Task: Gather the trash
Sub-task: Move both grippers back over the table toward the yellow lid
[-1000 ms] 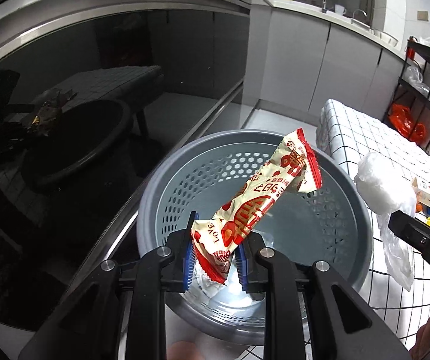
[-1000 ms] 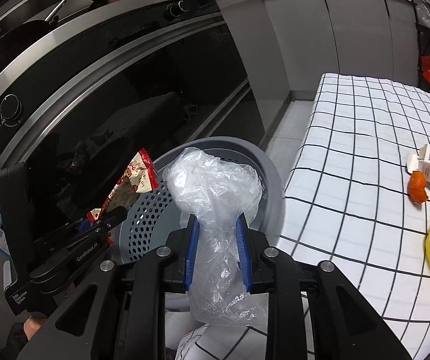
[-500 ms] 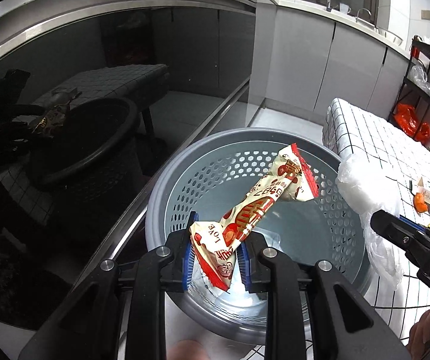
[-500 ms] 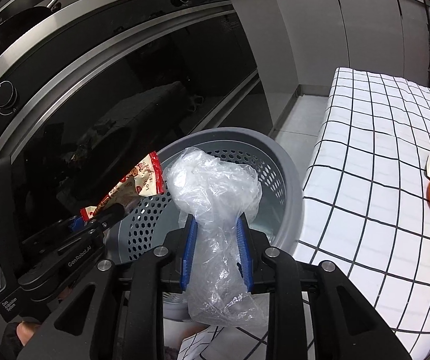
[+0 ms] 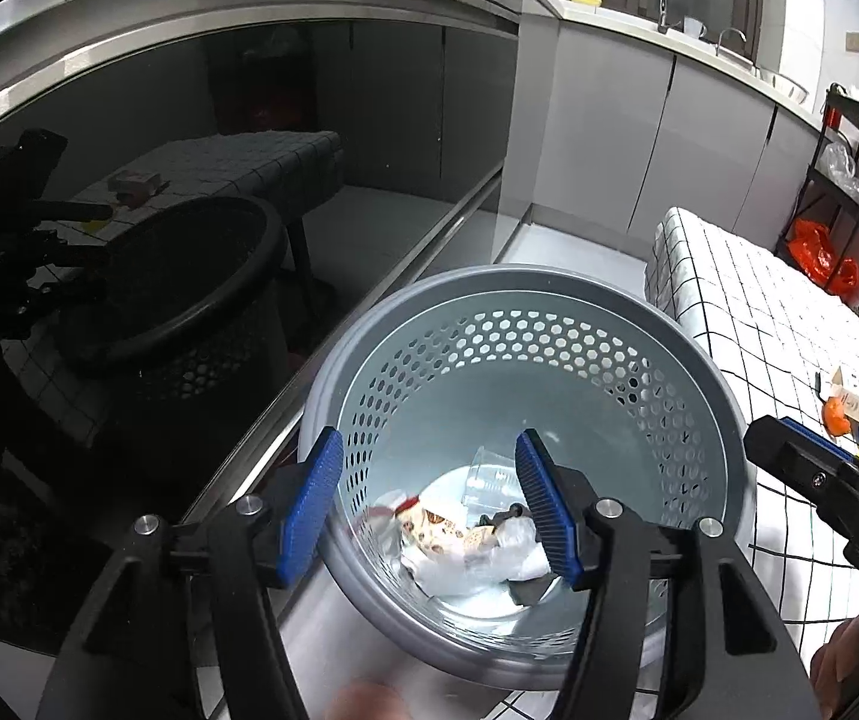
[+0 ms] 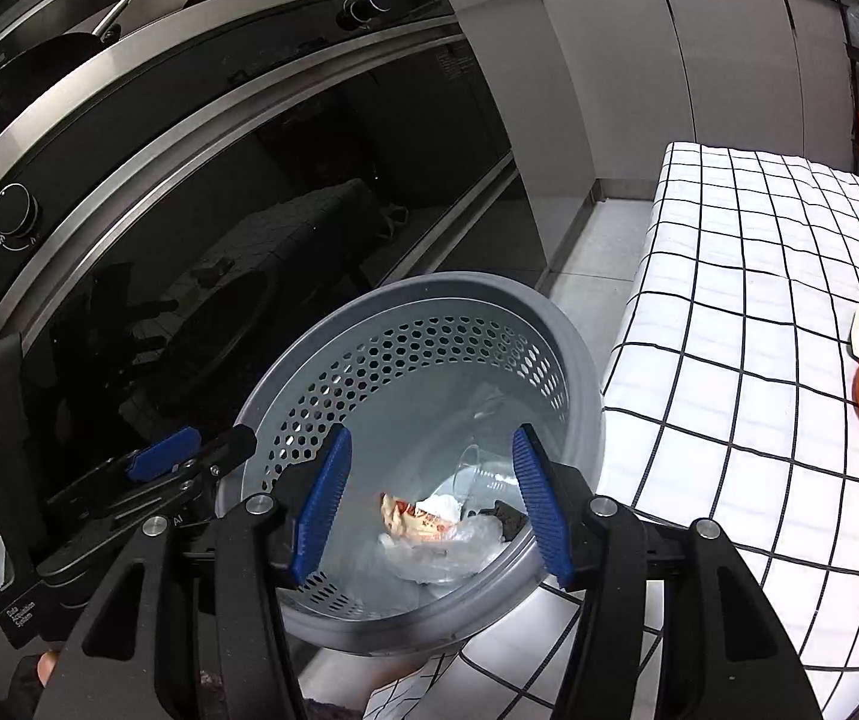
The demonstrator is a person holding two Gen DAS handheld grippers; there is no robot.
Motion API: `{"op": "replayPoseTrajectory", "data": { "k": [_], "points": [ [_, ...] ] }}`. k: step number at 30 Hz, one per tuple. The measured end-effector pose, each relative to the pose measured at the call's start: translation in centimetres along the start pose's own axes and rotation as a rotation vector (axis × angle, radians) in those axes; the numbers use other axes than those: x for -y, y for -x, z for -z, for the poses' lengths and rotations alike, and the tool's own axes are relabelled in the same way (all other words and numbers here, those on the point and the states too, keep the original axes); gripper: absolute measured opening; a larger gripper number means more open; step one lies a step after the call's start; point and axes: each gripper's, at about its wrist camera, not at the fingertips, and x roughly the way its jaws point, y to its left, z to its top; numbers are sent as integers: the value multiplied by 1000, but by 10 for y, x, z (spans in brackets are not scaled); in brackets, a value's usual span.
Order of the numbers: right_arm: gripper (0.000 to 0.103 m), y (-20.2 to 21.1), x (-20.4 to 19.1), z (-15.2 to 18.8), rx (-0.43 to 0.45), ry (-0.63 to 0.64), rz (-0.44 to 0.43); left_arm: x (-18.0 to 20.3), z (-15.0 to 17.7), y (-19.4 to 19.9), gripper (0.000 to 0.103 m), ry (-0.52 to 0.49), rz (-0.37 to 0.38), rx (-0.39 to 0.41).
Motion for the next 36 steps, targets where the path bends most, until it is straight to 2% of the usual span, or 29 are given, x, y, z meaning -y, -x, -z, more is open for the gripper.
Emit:
{"op": "replayPoseTrajectory", "data": {
  "k": [9, 19, 27, 36],
  "points": [
    [55, 2, 2, 2, -2, -7, 13, 3, 0, 1, 59, -11, -5, 16],
    [62, 17, 19, 9, 27, -40, 62, 27, 3, 13, 71, -74, 8, 65],
    [65, 49, 42, 13, 77, -75, 122, 51, 7, 21, 77, -113, 63, 82],
    [70, 96, 85, 28, 112, -91, 253, 88, 13, 31, 84, -153, 142, 100]
  ]
}}
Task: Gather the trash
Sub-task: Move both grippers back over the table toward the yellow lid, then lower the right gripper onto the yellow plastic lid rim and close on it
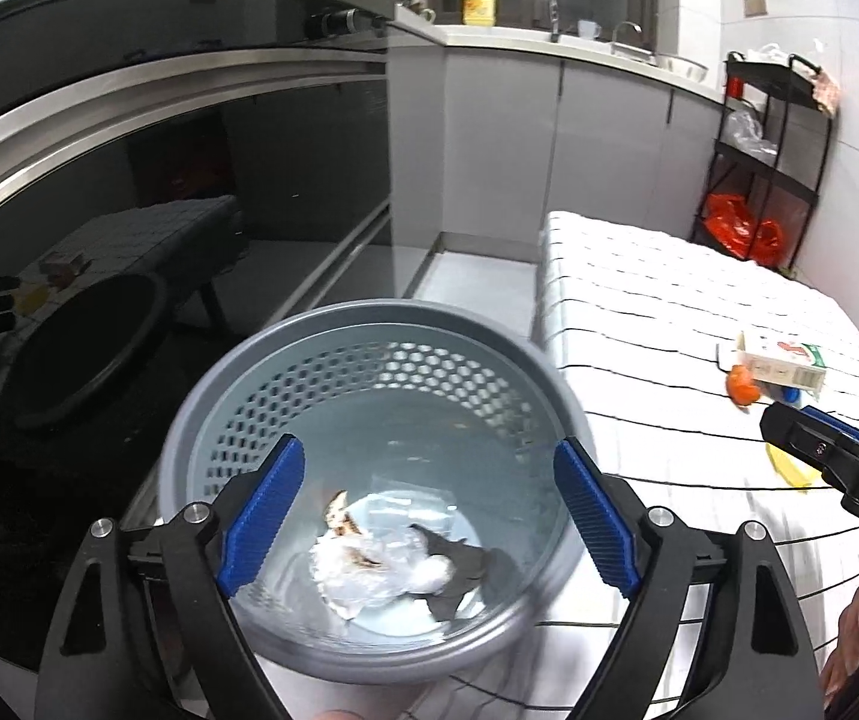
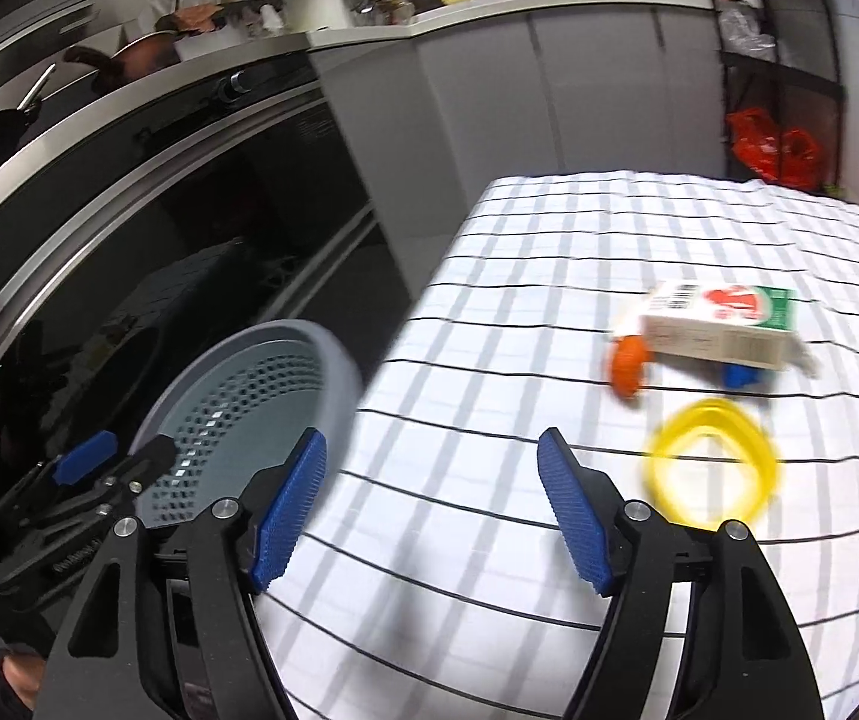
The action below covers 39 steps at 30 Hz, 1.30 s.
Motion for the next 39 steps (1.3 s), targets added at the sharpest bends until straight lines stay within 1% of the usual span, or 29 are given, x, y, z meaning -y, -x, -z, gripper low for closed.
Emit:
{"op": "replayPoseTrajectory", "data": {
  "k": [4, 8, 10, 15, 20, 27, 32, 39],
  "points": [
    [72, 16, 30, 4, 8, -12, 69, 17, 1, 2, 86, -12, 36, 6],
    [73, 27, 56, 10, 5, -30, 115, 36, 2, 2, 88, -31, 66, 10],
    [73, 29, 67, 11, 0, -36, 137, 48, 2, 2, 88, -45, 77, 10],
    [78, 31, 90, 19, -27, -48, 189, 73, 5, -1, 89, -79, 104, 2],
    [81, 23, 101, 24, -61, -43, 220, 92, 8, -3, 90, -110, 118, -2],
    [81, 0, 104, 22, -107, -22, 227, 108, 10, -6, 92, -147, 127, -8],
    [81, -14, 105, 19, -130, -19, 244, 108, 10, -8, 96, -135, 141, -22],
    [81, -28, 107, 15, -155, -22, 243, 108, 9, -16, 96, -116, 161, -53]
  ]
}}
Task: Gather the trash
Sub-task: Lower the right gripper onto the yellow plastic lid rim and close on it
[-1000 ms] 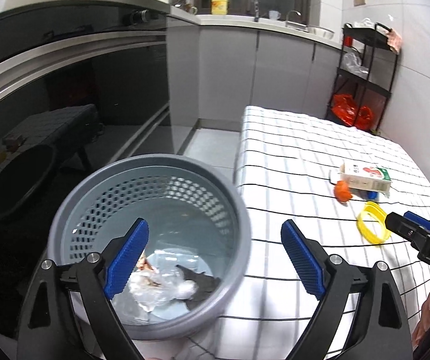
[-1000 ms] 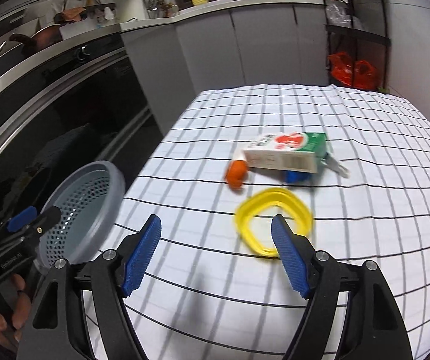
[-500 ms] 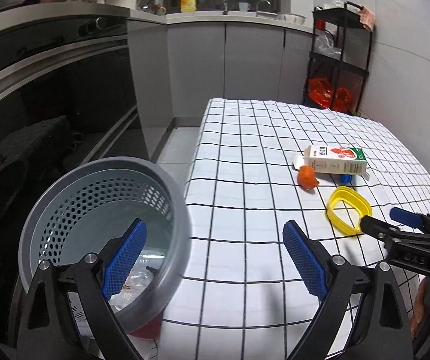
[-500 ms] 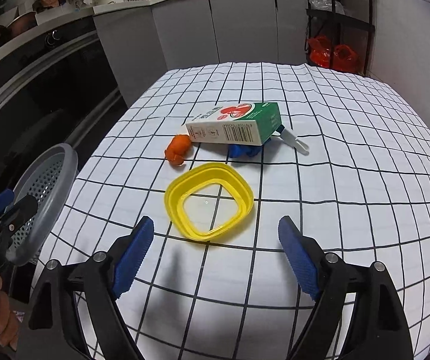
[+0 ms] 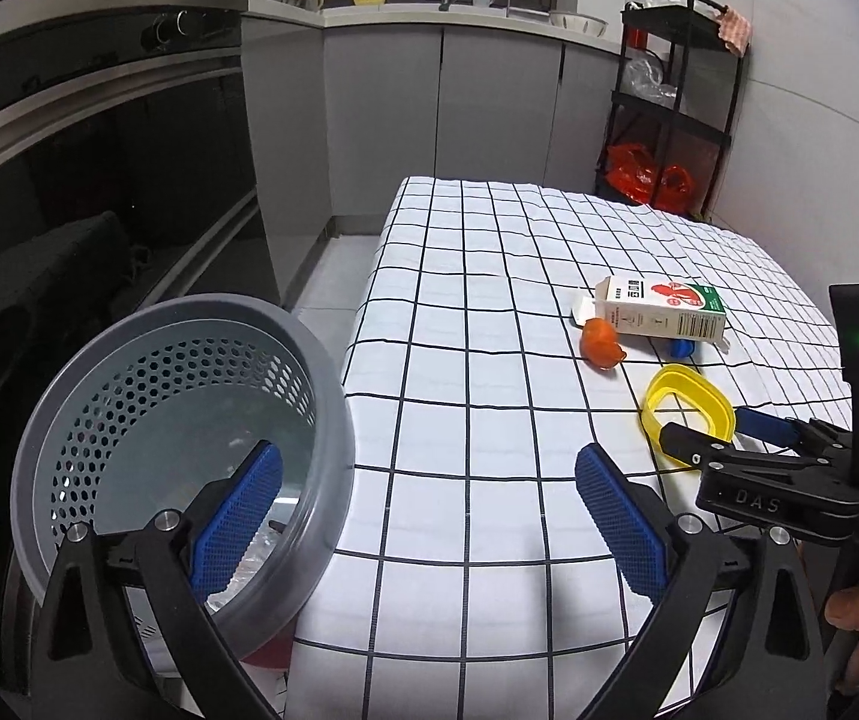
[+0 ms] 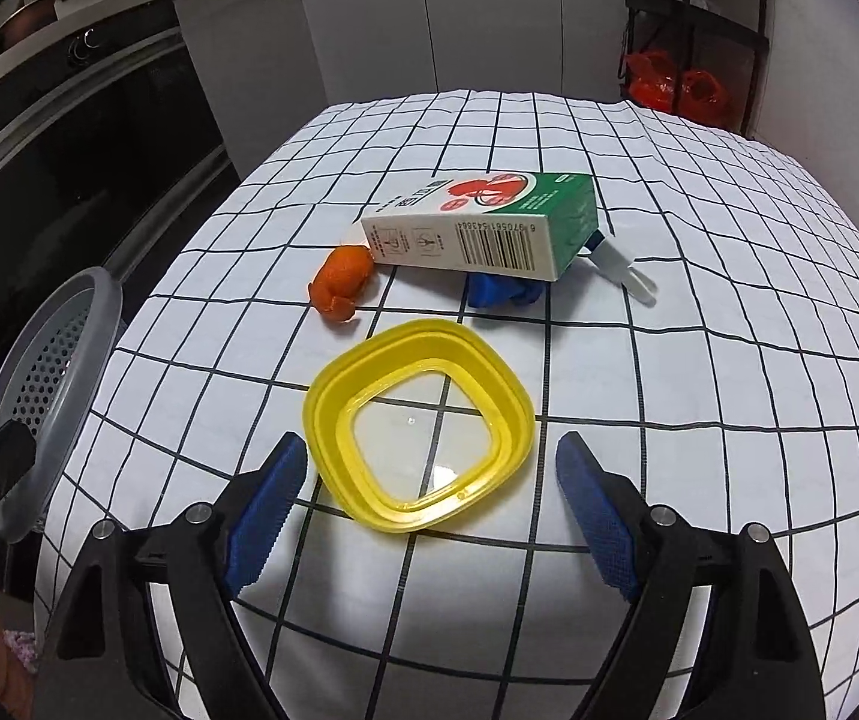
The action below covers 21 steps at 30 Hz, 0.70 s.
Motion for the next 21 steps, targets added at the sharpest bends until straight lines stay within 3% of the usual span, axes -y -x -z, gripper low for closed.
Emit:
{"op": "replayPoseTrajectory", "data": {
  "k": [19, 21],
  "points": [
    [81, -13, -9, -8, -27, 45, 64, 4, 2, -1, 96, -18, -17, -2],
    [73, -11, -10, -7, -21, 48, 64, 5, 3, -2, 96, -22, -20, -3]
  ]
}}
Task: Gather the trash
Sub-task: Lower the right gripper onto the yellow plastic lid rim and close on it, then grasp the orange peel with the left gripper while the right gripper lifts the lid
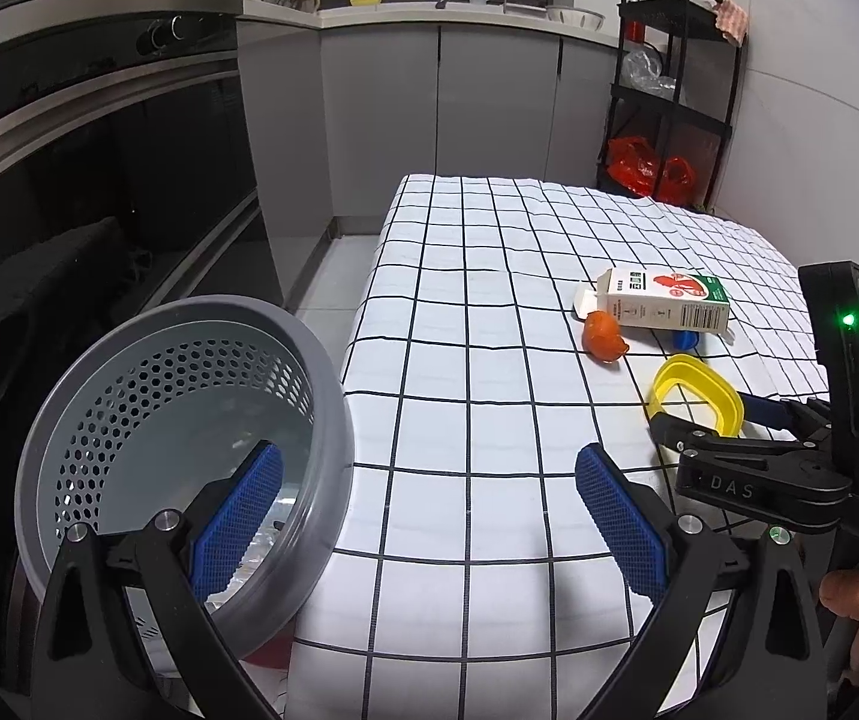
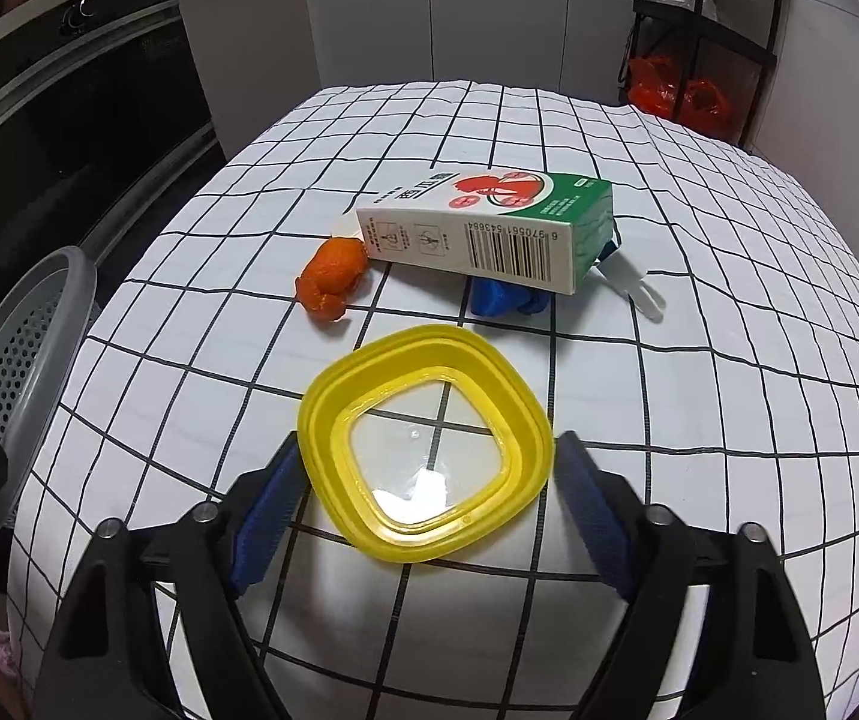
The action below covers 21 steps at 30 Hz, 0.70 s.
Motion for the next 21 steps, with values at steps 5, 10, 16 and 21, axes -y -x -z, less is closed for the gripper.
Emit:
{"op": "replayPoseTrajectory", "data": {
  "k": [5, 10, 16, 21],
  "points": [
    [73, 9, 7, 4, 16, -25, -15, 3, 1, -1, 96, -9, -9, -1],
    [73, 30, 27, 9, 46, -106, -71, 7, 1, -3, 96, -8, 5, -11],
    [73, 64, 49, 6, 129, -169, -73, 29, -6, -12, 96, -21, 36, -27],
    [73, 80, 70, -2, 185, -225, -66, 50, -19, -34, 96, -36, 47, -51]
  ]
}}
